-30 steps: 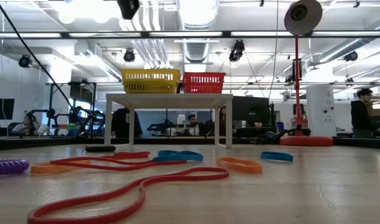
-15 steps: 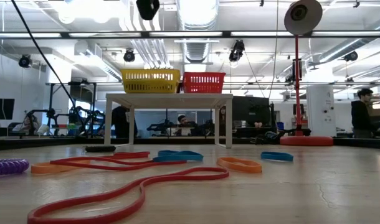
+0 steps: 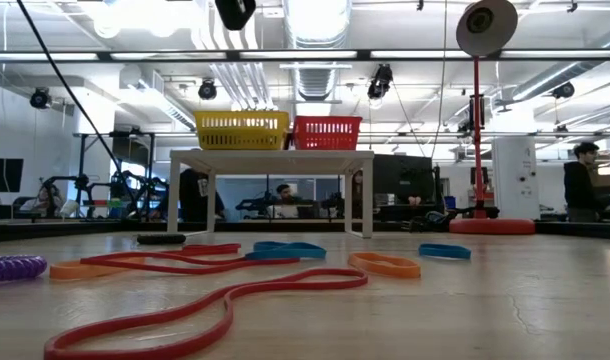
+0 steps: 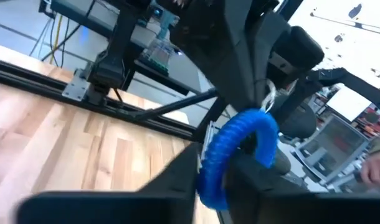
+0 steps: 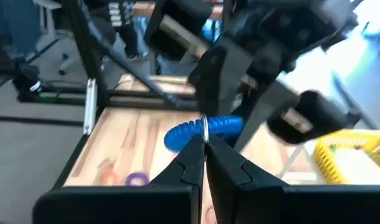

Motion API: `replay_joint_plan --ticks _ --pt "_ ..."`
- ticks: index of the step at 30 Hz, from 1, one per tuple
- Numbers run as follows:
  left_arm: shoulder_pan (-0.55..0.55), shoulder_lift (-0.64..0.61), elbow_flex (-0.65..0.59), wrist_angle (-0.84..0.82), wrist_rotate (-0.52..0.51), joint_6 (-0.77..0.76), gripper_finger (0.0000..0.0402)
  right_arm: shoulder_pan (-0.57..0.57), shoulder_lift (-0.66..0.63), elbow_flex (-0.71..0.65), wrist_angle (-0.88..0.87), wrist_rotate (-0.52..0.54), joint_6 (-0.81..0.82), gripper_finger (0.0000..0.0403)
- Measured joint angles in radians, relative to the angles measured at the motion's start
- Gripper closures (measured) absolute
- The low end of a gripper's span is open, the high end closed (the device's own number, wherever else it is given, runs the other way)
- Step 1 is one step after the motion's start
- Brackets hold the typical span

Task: Pick & Place Office Desk Supplies
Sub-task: Put the blue spring keychain into the black basket on the shelf

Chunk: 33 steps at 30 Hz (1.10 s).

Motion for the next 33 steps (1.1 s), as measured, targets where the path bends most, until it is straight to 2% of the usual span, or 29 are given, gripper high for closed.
replay_joint_plan --ticks 3,9,14,17,20,25,29,33 --pt "-0.001 -0.008 0.0 -0.039 0.003 0.0 0.0383 0.0 0.003 -0.002 -0.044 -0.032 0.032 0.0386" --pt "-0.001 -0.029 0.001 -0.193 -0.049 -0.034 0.0371 0.0 0.006 -0.012 -0.169 -0.067 0.151 0.0322" --pt "0.003 -0.032 0.102 -0.556 -0.188 -0.049 0.0372 0.0 0.006 -0.069 -0.277 -0.069 0.261 0.027" --pt "0.034 -0.025 0.22 -0.774 -0.27 -0.038 0.0372 0.01 -0.002 -0.165 -0.237 -0.061 0.323 0.0257" --pt "0.119 -0.004 0.331 -0.933 -0.319 -0.039 0.0372 0.039 -0.015 -0.3 -0.045 -0.034 0.38 0.0257" --pt "0.359 0.089 0.489 -1.073 -0.319 -0.046 0.0373 0.064 -0.066 -0.516 0.249 -0.034 0.51 0.0273" --pt "0.531 0.207 0.584 -1.102 -0.309 0.057 0.0373 0.062 -0.173 -0.628 0.325 -0.026 0.563 0.0288" --pt "0.651 0.333 0.645 -1.095 -0.309 0.137 0.0373 0.067 -0.27 -0.696 0.328 -0.011 0.565 0.0299"
